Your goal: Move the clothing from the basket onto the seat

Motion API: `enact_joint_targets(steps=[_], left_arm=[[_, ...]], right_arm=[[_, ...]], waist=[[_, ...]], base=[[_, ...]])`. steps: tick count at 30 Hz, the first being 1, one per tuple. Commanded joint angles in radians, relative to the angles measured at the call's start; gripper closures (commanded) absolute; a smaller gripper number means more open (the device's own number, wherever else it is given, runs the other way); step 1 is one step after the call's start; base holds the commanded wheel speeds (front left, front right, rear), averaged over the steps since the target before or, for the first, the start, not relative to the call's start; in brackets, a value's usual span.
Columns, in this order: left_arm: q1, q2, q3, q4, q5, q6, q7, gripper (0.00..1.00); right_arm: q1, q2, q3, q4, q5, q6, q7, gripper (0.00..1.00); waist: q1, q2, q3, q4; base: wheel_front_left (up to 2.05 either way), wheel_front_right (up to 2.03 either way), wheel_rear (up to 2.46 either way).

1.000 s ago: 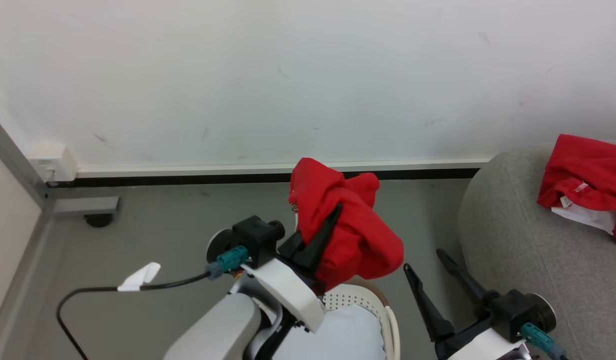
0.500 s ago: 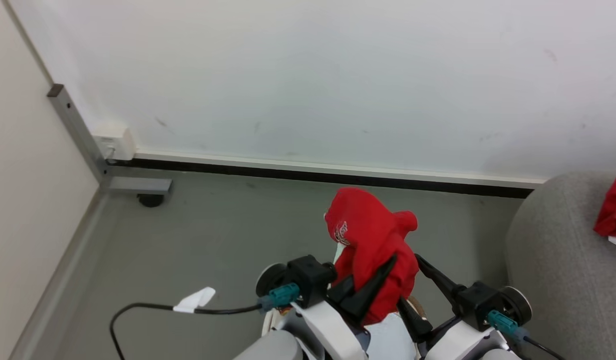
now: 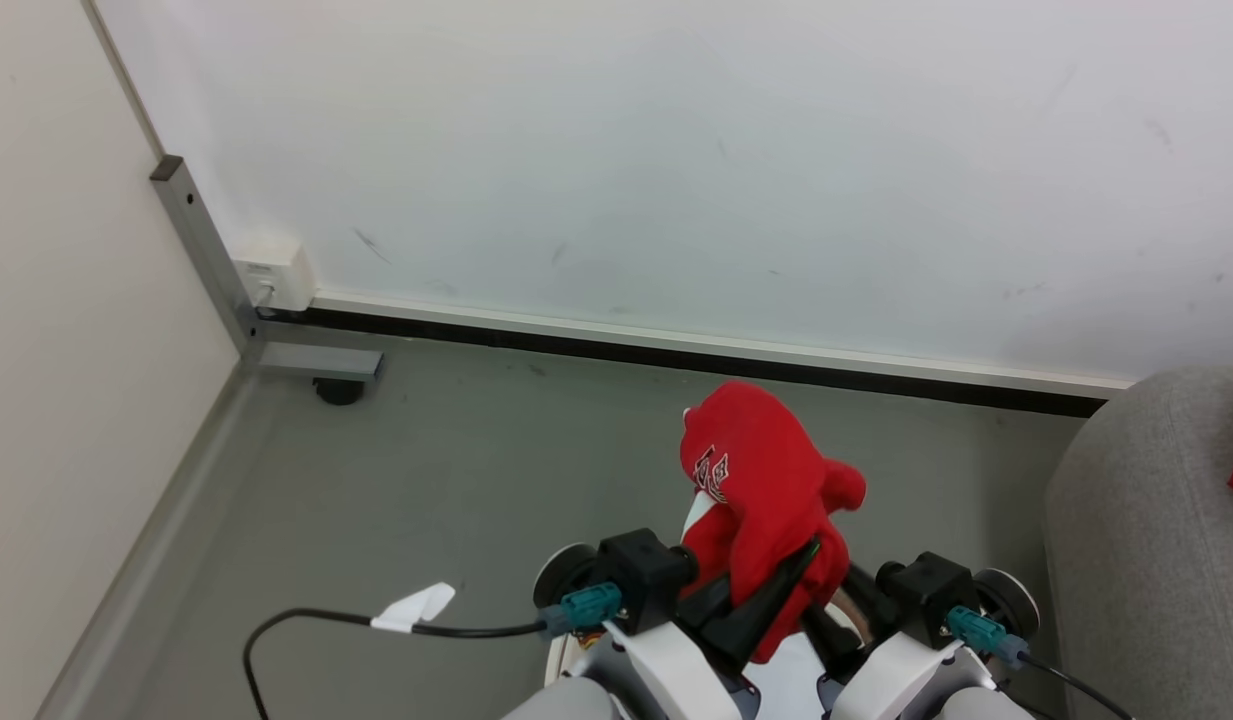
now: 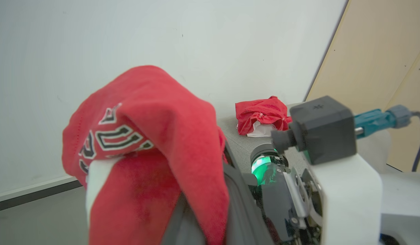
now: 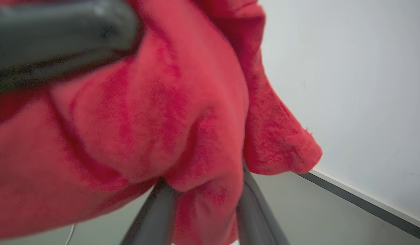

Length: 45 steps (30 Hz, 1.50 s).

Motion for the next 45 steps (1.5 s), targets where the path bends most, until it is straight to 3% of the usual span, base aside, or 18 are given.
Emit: enact_joint_targets(steps=[1, 20, 21, 22, 25, 26, 27, 28, 36, 45], left_arm=[[0.006, 0.006, 0.004, 0.000, -0.004, 0.003, -0.008, 1.00], [-0.003, 0.015, 0.017, 0.005, -0.014, 0.025, -0.022, 1.00], [-0.003, 0.016, 0.017, 0.005, -0.014, 0.027, -0.021, 0.97], [-0.002, 0.017, 0.018, 0.004, -0.014, 0.028, -0.020, 0.81], [0.000, 0.020, 0.020, 0.004, -0.014, 0.032, -0.021, 0.76], [0.001, 0.021, 0.021, 0.004, -0.015, 0.033, -0.022, 0.69], [0.002, 0.022, 0.022, 0.003, -0.015, 0.036, -0.023, 0.47], [0.003, 0.023, 0.023, 0.002, -0.016, 0.037, -0.024, 0.00], [0.012, 0.039, 0.028, 0.001, -0.011, 0.051, -0.027, 0.00], [0.016, 0.049, 0.028, -0.003, -0.001, 0.059, -0.033, 0.00]], right_arm=[[-0.014, -0.003, 0.006, 0.004, 0.008, -0.002, 0.001, 1.00], [-0.009, -0.015, -0.003, -0.017, 0.040, -0.002, 0.001, 1.00], [-0.007, -0.015, -0.007, -0.019, 0.040, -0.002, 0.001, 1.00], [-0.004, -0.016, -0.012, -0.022, 0.041, -0.002, 0.001, 1.00], [0.000, -0.022, -0.025, -0.028, 0.040, -0.002, 0.001, 1.00], [0.002, -0.024, -0.032, -0.031, 0.038, -0.002, 0.001, 1.00], [0.002, -0.027, -0.040, -0.034, 0.038, -0.002, 0.001, 1.00], [0.002, -0.030, -0.051, -0.038, 0.037, -0.002, 0.001, 1.00], [0.018, -0.054, -0.168, -0.087, 0.012, -0.002, 0.000, 1.00], [0.048, -0.088, -0.287, -0.154, -0.015, -0.002, 0.000, 1.00]], waist=[[0.0000, 0.0000, 0.000, -0.001], [0.0000, 0.0000, 0.003, -0.047], [0.0000, 0.0000, 0.002, -0.050], [0.0000, 0.0000, 0.002, -0.053], [0.0000, 0.0000, 0.003, -0.065], [0.0000, 0.0000, 0.003, -0.069], [0.0000, 0.0000, 0.004, -0.074], [0.0000, 0.0000, 0.006, -0.078], [0.0000, 0.0000, 0.020, -0.143], [0.0000, 0.0000, 0.041, -0.264]], base=[[0.00, 0.00, 0.00], [0.00, 0.00, 0.00], [0.00, 0.00, 0.00], [0.00, 0.00, 0.00], [0.00, 0.00, 0.00], [0.00, 0.00, 0.00], [0.00, 0.00, 0.00], [0.00, 0.00, 0.00], [0.00, 0.00, 0.00], [0.00, 0.00, 0.00]])
